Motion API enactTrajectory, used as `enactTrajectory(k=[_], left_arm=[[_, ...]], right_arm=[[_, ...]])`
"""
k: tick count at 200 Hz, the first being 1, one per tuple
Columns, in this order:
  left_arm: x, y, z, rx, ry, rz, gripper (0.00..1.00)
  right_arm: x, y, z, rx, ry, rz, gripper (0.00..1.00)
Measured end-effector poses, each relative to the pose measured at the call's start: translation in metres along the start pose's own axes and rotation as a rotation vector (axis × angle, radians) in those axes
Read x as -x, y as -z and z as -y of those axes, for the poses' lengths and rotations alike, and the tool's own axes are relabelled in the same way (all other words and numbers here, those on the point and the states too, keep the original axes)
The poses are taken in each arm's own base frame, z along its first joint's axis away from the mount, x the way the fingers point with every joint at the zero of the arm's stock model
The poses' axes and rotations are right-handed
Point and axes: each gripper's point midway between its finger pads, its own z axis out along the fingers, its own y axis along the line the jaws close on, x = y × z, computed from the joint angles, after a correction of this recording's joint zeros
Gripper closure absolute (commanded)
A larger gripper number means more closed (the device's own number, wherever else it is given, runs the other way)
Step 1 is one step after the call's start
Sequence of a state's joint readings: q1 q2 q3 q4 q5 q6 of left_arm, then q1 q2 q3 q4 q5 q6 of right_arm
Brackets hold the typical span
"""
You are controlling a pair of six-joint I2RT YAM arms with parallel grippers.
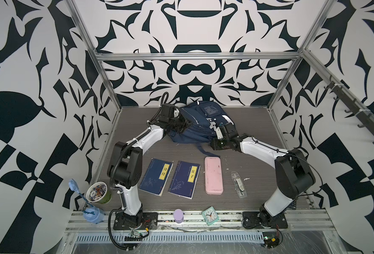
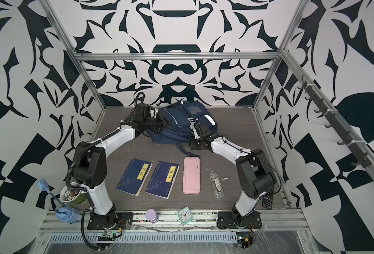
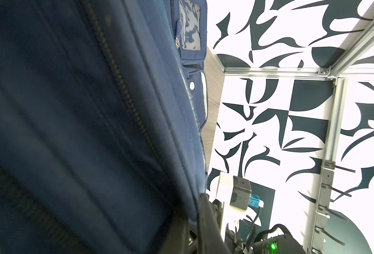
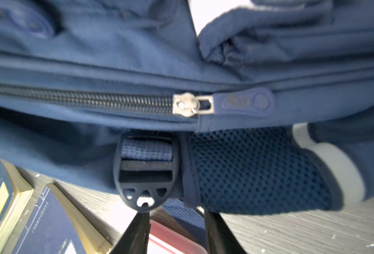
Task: Pack books, pencil case, and school supplies into a backpack
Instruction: Unzip the student bag at the top-center of the table.
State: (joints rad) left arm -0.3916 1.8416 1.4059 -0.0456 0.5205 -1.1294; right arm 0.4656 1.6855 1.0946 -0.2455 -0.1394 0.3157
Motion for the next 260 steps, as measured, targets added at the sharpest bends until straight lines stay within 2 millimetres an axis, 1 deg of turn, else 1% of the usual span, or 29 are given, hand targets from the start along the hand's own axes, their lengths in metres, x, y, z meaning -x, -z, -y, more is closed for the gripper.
enactTrajectory(k=[32,56,85,98,106,140,194,226,260], left_arm=[[0.002,0.001,0.005,-0.008,-0.006,0.003,1.0],[0.002,0.001,0.006,-0.008,-0.006,0.003,1.0],[0.002,0.001,0.005,-0.008,-0.006,0.003,1.0],[0.002,0.001,0.005,-0.008,-0.006,0.003,1.0],[0.002,0.001,0.005,-0.008,-0.006,0.003,1.0],[0.002,0.001,0.005,-0.008,-0.006,0.003,1.0],[0.002,0.001,0.005,-0.007,-0.006,0.003,1.0],[0.002,0.001,0.005,-0.007,-0.005,0.004,1.0],[0.004,0.002,0.004,-0.007,-0.003,0.007,1.0]], right_arm=[[-0.003,-0.004,-0.003,0.028,-0.011,0.002,0.64],[-0.002,-0.008,-0.006,0.047,-0.018,0.006,0.65],[-0.007,-0.018,-0.006,0.06,-0.024,-0.012,0.71],[-0.009,-0.021,-0.006,0.063,-0.027,-0.021,0.75],[-0.01,-0.023,-0.006,0.065,-0.03,-0.025,0.75],[-0.011,-0.025,-0.006,0.071,-0.035,-0.032,0.75],[-0.006,-0.031,-0.009,0.082,-0.034,-0.027,0.73],[0.0,-0.033,-0.011,0.085,-0.033,-0.023,0.73],[-0.001,-0.033,-0.011,0.086,-0.034,-0.024,0.73]])
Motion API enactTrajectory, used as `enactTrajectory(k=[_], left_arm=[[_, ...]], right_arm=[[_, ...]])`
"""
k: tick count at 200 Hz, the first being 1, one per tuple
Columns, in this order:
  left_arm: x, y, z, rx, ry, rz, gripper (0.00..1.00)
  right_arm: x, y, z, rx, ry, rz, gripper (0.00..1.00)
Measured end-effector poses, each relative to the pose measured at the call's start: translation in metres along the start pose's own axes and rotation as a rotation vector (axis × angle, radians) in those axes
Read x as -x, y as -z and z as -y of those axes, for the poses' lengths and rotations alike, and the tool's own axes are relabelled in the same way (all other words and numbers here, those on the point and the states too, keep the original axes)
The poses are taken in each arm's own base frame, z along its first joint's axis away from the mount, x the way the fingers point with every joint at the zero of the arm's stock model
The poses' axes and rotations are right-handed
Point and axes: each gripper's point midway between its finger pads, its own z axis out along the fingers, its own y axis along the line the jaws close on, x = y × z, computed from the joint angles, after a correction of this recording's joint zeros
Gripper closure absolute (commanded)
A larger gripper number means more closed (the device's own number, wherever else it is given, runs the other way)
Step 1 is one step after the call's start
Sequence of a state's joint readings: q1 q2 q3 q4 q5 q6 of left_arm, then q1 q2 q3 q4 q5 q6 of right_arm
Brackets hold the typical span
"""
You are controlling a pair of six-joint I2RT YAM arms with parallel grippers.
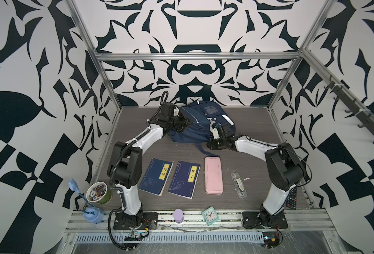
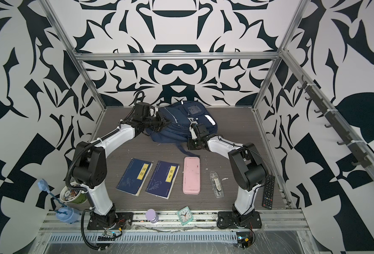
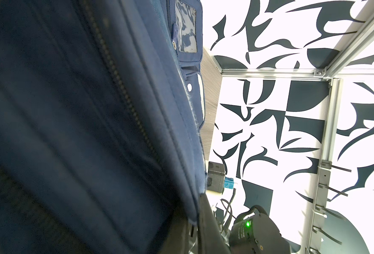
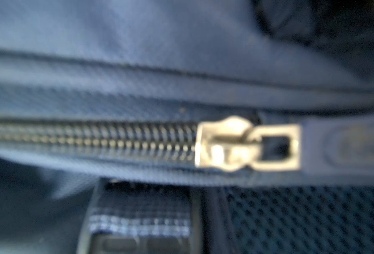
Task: Pack books, pencil case, and school supplies into a backpack
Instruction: Unzip the student bag at the top-center of the table.
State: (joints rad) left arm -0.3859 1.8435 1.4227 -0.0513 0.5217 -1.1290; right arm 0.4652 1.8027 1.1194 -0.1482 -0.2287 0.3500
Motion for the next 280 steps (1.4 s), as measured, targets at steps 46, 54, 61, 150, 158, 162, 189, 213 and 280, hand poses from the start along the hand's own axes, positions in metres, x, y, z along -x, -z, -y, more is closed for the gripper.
enactTrajectory(k=[46,54,61,150,158,162,189,213,280], left_arm=[[0.002,0.001,-0.003,0.005,0.008,0.0,1.0],[0.003,0.001,-0.003,0.005,0.009,-0.002,1.0],[0.003,0.0,-0.003,0.007,0.011,-0.004,1.0],[0.006,0.0,0.003,-0.002,0.007,-0.005,1.0],[0.006,0.001,0.003,-0.003,0.006,-0.005,1.0],[0.006,0.001,0.003,-0.002,0.007,-0.006,1.0],[0.006,0.001,0.003,-0.002,0.007,-0.006,1.0],[0.006,0.0,0.003,-0.002,0.007,-0.005,1.0],[0.006,0.0,0.003,-0.002,0.008,-0.005,1.0]], right_arm=[[-0.006,0.011,-0.001,0.007,-0.008,0.007,0.73],[-0.006,0.015,-0.002,0.009,-0.007,0.012,0.73],[-0.005,0.018,-0.003,0.01,-0.006,0.018,0.73],[-0.006,0.02,-0.004,0.013,-0.005,0.015,0.73],[-0.007,0.018,-0.003,0.012,-0.007,0.009,0.73],[-0.008,0.017,-0.003,0.011,-0.007,0.006,0.73],[-0.006,0.011,-0.003,0.014,-0.008,-0.005,0.73],[0.0,0.008,-0.005,0.021,-0.004,-0.001,0.73],[0.001,-0.004,-0.003,0.015,0.012,-0.012,0.7]])
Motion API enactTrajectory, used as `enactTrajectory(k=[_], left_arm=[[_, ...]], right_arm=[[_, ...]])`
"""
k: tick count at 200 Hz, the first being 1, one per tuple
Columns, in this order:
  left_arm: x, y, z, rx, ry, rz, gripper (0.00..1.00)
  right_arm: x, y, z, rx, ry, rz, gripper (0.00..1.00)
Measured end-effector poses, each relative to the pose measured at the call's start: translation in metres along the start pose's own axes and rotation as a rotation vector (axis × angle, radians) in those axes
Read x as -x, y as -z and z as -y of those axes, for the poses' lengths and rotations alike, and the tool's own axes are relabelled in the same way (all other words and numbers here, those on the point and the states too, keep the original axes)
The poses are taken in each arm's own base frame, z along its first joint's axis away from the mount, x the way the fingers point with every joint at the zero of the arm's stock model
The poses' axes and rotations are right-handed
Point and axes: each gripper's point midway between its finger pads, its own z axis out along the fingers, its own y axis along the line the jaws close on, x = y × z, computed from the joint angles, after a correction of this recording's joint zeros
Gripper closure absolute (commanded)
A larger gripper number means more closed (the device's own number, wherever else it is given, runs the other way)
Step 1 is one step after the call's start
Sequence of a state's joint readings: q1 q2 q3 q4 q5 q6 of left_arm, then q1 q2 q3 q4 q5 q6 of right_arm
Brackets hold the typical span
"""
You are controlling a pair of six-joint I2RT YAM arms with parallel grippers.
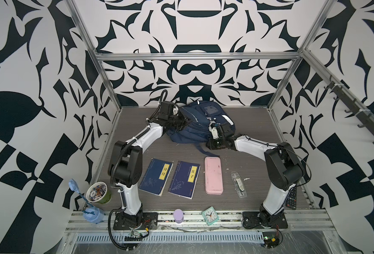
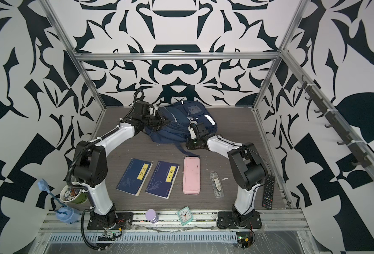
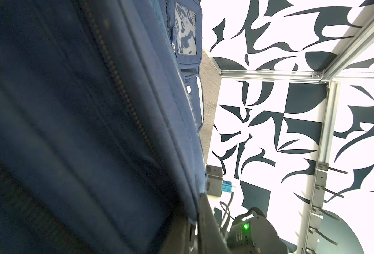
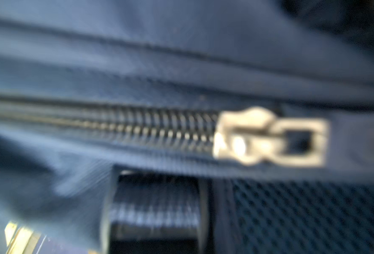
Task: Pack books, pencil case, and school supplies into a backpack
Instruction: Unzip the student bag at the top-center of the table.
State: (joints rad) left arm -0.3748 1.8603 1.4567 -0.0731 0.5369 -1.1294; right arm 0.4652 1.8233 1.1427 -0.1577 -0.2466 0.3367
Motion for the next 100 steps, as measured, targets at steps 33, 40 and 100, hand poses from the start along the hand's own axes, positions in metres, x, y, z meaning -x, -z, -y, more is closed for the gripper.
enactTrajectory(k=[33,40,100], left_arm=[[0.0,0.0,0.0,0.0,0.0,0.0,1.0],[0.0,0.0,0.0001,0.0,0.0,0.0,1.0],[0.0004,0.0002,0.0,0.0,0.0,0.001,1.0]], right_arm=[[-0.0017,-0.0057,0.0019,0.0,-0.001,-0.004,0.7],[-0.0008,-0.0057,0.0015,0.002,0.0,0.001,0.69],[0.0035,-0.0051,-0.002,0.022,0.009,0.029,0.69]])
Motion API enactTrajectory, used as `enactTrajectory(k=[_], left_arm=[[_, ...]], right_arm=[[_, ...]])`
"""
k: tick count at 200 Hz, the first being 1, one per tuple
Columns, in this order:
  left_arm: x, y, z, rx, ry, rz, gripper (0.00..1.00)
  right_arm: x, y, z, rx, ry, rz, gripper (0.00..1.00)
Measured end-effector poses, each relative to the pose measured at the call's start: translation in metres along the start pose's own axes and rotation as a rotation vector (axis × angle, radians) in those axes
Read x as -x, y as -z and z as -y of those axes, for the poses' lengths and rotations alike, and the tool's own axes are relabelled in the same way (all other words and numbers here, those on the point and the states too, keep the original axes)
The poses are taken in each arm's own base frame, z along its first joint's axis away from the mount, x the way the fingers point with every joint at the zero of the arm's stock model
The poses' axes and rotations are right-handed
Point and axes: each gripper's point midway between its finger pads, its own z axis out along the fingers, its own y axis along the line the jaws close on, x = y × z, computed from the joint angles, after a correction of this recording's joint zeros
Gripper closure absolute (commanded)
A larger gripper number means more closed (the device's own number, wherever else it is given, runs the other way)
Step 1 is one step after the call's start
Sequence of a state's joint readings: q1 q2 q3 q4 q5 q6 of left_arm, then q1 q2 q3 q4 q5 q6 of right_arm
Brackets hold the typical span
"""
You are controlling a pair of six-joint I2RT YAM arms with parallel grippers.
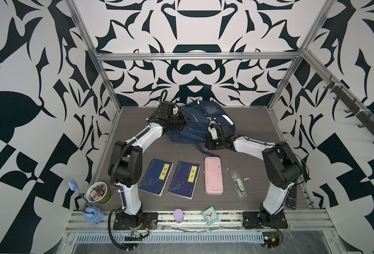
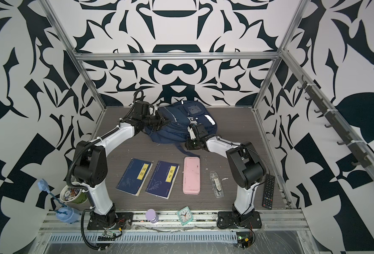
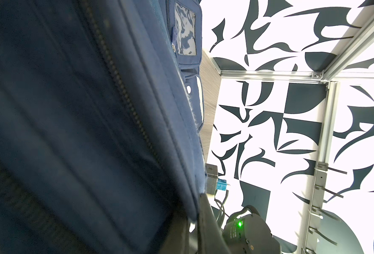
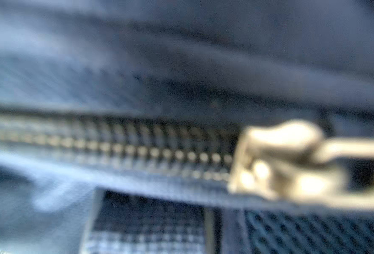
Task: Pack books, pencil case, and school supplies into a backpack
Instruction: Unzip the student bag at the top-center of the table.
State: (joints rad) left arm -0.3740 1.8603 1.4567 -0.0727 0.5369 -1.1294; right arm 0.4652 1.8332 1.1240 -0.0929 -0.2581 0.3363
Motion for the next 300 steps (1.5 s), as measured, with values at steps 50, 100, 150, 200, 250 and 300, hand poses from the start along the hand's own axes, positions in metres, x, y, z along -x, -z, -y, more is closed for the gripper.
enactTrajectory(k=[50,100,150,200,250,300], left_arm=[[0.0,0.0,0.0,0.0,0.001,0.001,1.0],[0.0,0.0,0.0,0.0,0.004,0.001,1.0],[0.0,0.0,0.0,0.0,0.005,0.001,1.0],[0.0,0.0,0.0,0.0,0.005,0.001,1.0],[0.0,0.0,0.0,0.0,0.005,0.0,1.0],[0.0,0.0,0.0,0.0,0.006,0.0,1.0]], right_arm=[[0.001,0.001,-0.004,0.026,0.005,0.014,0.7],[0.005,0.002,-0.009,0.054,0.002,0.04,0.71],[0.006,0.001,-0.009,0.059,-0.001,0.055,0.68],[0.005,-0.003,-0.008,0.075,0.009,0.096,0.69],[-0.002,-0.007,-0.001,0.074,0.012,0.137,0.79],[0.005,0.004,-0.005,0.074,0.022,0.175,0.93]])
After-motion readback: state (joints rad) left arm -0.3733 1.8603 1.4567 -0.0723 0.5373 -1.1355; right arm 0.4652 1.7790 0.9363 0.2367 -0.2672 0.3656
